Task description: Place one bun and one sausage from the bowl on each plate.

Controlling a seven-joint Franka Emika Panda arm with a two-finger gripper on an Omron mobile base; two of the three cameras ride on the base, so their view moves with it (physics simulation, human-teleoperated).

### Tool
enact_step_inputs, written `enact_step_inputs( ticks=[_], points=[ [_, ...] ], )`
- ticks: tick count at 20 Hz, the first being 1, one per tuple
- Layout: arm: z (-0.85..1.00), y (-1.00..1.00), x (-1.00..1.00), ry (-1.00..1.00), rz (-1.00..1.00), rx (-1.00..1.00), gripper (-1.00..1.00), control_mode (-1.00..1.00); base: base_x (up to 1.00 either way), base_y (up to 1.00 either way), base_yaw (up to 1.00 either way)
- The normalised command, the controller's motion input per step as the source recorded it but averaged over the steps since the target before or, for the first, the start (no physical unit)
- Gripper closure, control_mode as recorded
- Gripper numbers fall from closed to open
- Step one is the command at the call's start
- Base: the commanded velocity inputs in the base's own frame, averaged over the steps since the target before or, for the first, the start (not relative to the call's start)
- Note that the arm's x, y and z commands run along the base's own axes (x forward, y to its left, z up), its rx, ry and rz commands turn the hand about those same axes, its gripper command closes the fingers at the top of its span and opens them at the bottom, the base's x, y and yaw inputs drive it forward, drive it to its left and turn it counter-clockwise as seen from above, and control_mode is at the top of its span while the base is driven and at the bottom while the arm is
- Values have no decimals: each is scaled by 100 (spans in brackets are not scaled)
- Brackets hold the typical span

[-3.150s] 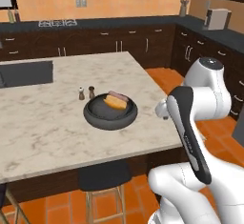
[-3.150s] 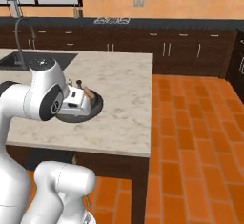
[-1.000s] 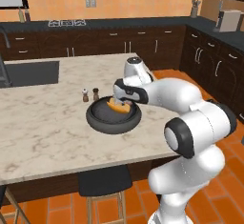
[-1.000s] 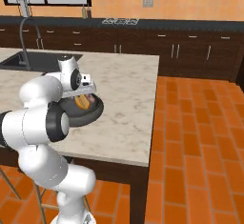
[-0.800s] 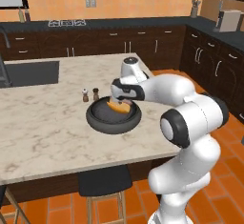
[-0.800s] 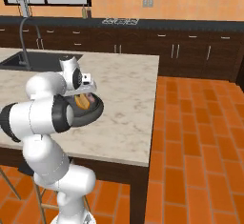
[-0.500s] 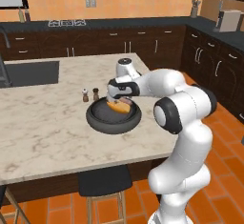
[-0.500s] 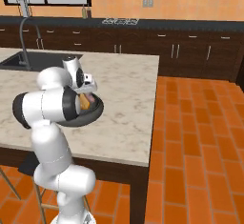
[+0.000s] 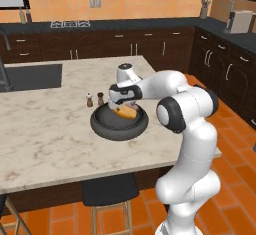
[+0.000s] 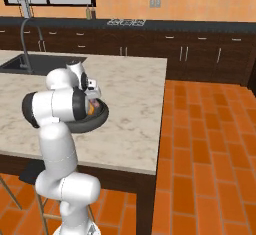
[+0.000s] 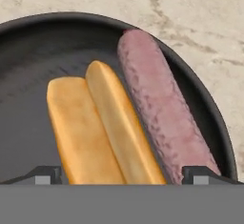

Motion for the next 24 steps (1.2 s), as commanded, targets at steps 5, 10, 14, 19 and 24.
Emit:
enact_step_inputs(
  ticks=[5, 10, 14, 19, 24],
  points=[
    [0, -3, 0, 14, 11, -4, -100, -100, 0, 0, 0],
    [-1, -3, -4, 8, 17, -3, -100, -100, 0, 0, 0],
    [25, 0, -3, -1, 7, 0, -100, -100, 0, 0, 0],
    [-2, 0, -46, 1, 2, 0, -100, -100, 0, 0, 0],
    [-49, -4, 14, -2, 0, 0, -100, -100, 0, 0, 0]
  ],
)
